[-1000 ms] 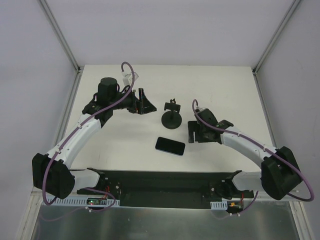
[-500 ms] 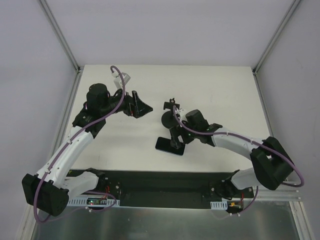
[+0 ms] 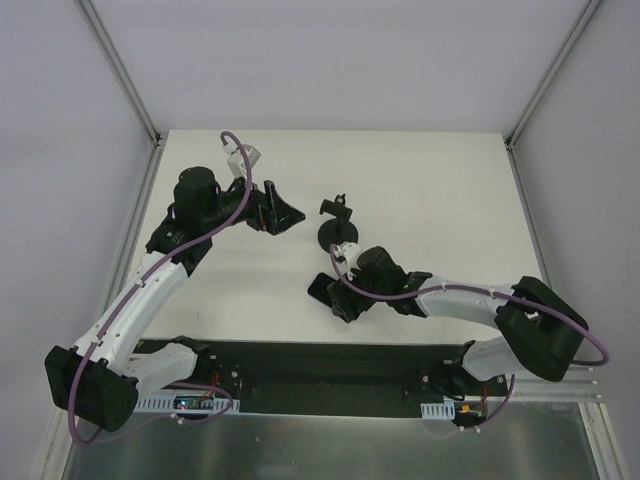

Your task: Place the phone on the phone stand

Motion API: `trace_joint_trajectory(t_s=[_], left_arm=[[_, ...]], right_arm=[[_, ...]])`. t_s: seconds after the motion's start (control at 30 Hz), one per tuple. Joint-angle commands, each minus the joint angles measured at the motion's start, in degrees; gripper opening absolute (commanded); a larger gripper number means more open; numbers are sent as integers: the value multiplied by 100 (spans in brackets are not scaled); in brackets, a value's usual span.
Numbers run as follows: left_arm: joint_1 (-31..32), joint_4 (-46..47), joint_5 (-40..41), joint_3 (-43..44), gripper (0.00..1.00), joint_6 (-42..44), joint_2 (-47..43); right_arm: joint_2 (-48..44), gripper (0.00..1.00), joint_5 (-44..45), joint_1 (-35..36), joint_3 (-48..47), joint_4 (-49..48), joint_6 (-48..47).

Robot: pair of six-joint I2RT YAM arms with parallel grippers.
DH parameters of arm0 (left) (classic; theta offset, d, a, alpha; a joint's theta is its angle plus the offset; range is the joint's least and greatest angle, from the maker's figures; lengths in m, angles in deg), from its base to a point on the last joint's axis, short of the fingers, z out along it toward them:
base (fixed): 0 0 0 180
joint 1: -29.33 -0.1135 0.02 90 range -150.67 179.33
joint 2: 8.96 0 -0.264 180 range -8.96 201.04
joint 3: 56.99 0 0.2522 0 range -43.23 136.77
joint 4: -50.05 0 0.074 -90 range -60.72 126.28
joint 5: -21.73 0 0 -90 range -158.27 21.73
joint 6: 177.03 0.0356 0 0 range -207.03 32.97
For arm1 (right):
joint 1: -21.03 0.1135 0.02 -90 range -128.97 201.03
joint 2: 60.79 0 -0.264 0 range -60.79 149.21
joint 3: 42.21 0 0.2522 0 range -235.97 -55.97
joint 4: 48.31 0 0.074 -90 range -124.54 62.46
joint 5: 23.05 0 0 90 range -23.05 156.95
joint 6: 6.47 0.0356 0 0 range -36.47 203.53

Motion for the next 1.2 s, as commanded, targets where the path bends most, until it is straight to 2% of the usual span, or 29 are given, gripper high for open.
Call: trace_joint_trajectory(t_s=[0.0, 0.03, 0.17, 0.3, 0.5, 0.67, 0.87, 1.17], left_arm=[[36, 222, -37, -7, 86, 106, -2], [36, 222, -55, -7, 86, 97, -2], [36, 222, -2, -24, 86, 97, 24], [36, 222, -11, -15, 86, 115, 68], [36, 169, 147, -15, 87, 247, -19], [36, 125, 226, 11, 87, 300, -46], [36, 73, 366, -7, 87, 378, -116], [27, 55, 437, 2, 87, 379, -151]], right_arm=[[-469, 97, 939, 468, 487, -17, 252], [-496, 97, 1289, 530, 505, -17, 253], [-329, 96, 1441, 715, 295, 307, 261], [-4, 96, 1872, 1074, -407, 1158, 542], [558, 97, 2302, 1365, -970, 1660, 885], [1077, 99, 2487, 1366, -1734, 2520, 894], [1587, 99, 2400, 1357, -2323, 2935, 745], [1965, 88, 1548, 1137, -2518, 2927, 402]])
